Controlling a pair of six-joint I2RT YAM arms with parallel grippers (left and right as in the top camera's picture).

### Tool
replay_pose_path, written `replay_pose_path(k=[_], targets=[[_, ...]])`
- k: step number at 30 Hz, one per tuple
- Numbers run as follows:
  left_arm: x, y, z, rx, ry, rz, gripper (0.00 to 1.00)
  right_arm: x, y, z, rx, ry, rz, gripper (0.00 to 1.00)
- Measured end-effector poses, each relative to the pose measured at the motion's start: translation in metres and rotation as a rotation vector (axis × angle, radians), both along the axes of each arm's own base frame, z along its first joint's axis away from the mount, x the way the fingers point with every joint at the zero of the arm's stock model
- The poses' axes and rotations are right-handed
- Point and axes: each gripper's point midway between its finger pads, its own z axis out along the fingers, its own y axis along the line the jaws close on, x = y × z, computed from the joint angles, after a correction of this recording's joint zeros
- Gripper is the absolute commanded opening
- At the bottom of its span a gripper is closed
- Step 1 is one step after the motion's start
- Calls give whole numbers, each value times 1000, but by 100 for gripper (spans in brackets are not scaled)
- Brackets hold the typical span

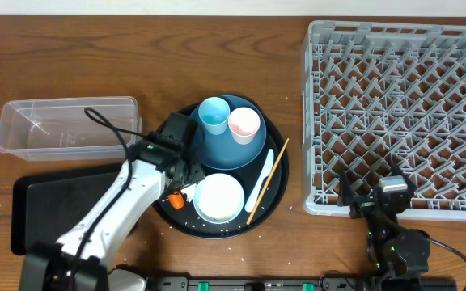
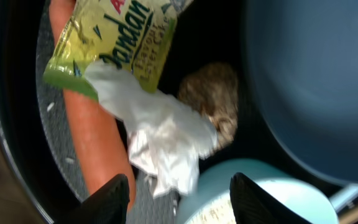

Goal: Sort waste into correct bins and load items into the dishwasher rack
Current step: 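Reach the left gripper to the white tissue on the round tray and grasp it, then carry the tissue left and release it into the clear plastic bin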

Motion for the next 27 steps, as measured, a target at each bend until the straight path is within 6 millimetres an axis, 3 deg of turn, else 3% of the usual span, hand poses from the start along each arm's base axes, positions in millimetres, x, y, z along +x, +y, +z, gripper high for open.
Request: replay_pose_path(k=[4,6,8,11,17,21,27], targets=[[3,1,-22,28,50,0,53,0,0,0,0,0,0,99],[3,1,-32,38,73,0,42,0,0,0,0,0,0,99],[3,1,-39,48,89,-5,23,0,0,0,0,0,0,99],[4,2,-39,51,85,-12,7,0,0,0,0,0,0,99],[-2,4,-34,62,105,-15,6,0,0,0,0,0,0,99],[-1,4,-5,68,103,-52,6,0,0,0,0,0,0,99],[25,-4,78,31,-66,-134,6,0,0,0,0,0,0,99]])
